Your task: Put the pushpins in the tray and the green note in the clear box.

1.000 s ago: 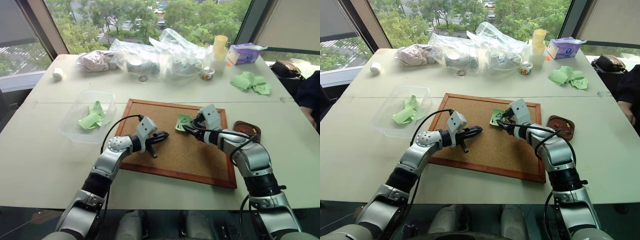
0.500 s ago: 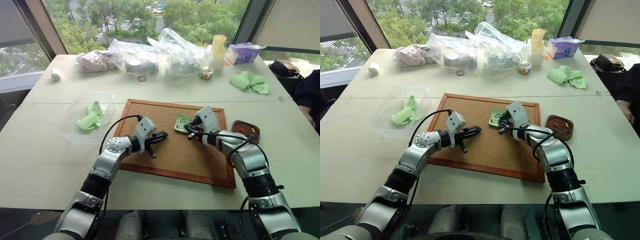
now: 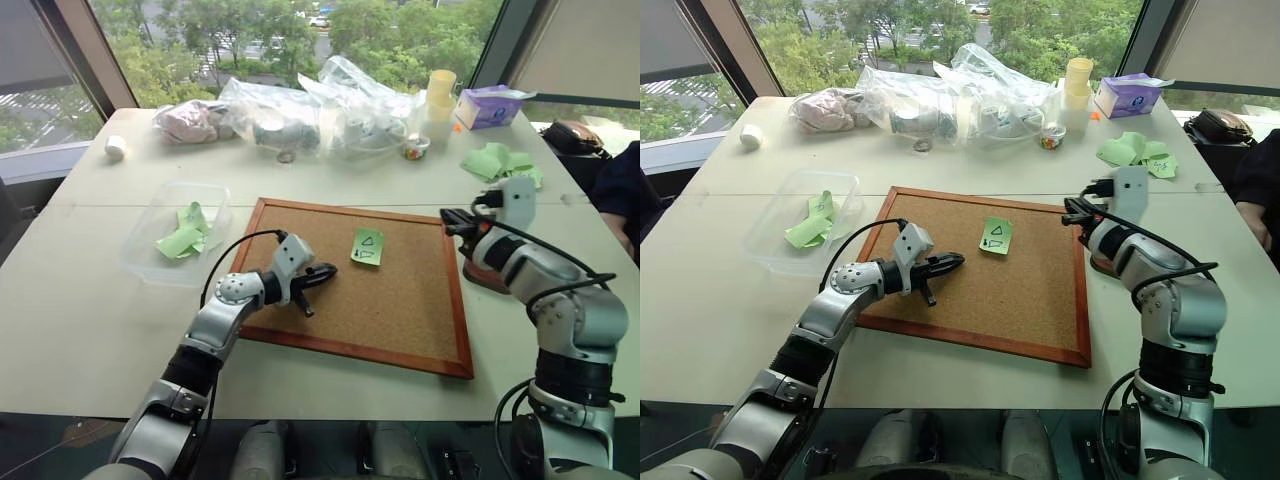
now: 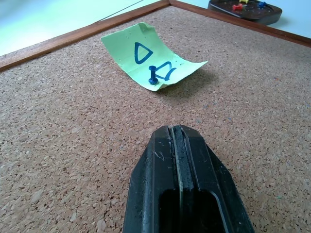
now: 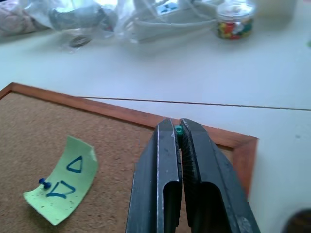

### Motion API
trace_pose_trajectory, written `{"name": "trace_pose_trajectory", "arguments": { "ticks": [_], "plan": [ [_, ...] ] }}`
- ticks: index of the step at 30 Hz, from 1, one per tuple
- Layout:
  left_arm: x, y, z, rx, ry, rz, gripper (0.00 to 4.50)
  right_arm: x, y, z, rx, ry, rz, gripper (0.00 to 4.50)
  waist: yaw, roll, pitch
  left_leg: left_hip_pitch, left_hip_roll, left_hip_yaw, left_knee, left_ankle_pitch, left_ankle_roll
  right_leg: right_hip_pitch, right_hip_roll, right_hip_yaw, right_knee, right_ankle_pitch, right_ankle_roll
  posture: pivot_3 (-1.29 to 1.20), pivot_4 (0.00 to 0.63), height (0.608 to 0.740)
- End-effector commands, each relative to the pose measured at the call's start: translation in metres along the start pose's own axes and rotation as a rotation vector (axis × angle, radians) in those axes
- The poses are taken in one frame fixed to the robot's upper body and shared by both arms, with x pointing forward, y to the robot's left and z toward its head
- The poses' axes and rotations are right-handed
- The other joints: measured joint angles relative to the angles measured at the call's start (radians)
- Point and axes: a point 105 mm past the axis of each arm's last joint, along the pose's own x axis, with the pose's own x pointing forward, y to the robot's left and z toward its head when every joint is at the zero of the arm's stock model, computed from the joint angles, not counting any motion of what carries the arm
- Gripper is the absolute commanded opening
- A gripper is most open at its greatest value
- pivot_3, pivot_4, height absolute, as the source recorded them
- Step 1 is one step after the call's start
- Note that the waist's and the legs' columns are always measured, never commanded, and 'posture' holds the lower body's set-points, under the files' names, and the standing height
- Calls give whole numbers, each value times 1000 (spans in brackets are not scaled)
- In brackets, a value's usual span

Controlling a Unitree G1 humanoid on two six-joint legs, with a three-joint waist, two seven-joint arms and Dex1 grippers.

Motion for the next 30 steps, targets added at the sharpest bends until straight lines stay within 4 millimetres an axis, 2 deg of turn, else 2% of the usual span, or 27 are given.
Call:
{"name": "trace_pose_trajectory", "arguments": {
  "ticks": [1,4,8,16,19,20,21,26,30],
  "plan": [
    [-7,5,-38,-62,131,40,0,-23,-42,-3,11,-4,-156,47,3,0,0,0,0,0,0,0,0,0,0,0,0,0,0,0,150,740],
    [-7,5,-38,-59,130,36,0,-33,-59,-21,27,47,-209,47,2,0,0,0,-1,0,0,0,0,1,-1,0,-1,0,0,0,150,740],
    [-7,5,-38,-56,129,35,0,-37,-65,-36,30,85,-226,47,-2,1,-1,1,0,0,0,0,0,1,0,1,0,0,-1,0,150,740],
    [-7,7,-38,-53,132,38,0,-39,-73,-54,48,122,-258,47,0,2,-1,1,0,0,0,0,0,1,0,1,0,0,0,0,150,740],
    [-8,7,-39,-54,134,40,0,-39,-73,-56,49,127,-253,878,0,1,-1,1,0,0,0,0,0,1,0,1,0,0,-1,0,150,740],
    [-8,7,-39,-54,134,40,0,-39,-73,-55,48,126,-253,1316,0,2,-1,1,0,0,-1,0,0,1,0,1,0,0,-1,0,150,740],
    [-8,7,-38,-54,134,40,0,-39,-73,-55,44,125,-255,1938,0,2,-1,1,0,0,-1,0,0,1,0,1,0,-1,-1,0,150,740],
    [-8,7,-38,-55,133,41,0,-40,-68,-46,16,102,-227,4469,0,1,-1,1,0,0,-1,0,0,1,0,1,-1,-1,-2,0,150,740],
    [-8,7,-38,-55,133,39,0,-38,-49,-32,-32,70,-141,4469,0,1,-1,1,0,0,-1,0,0,0,0,1,-1,-1,-2,0,150,740]
  ]
}}
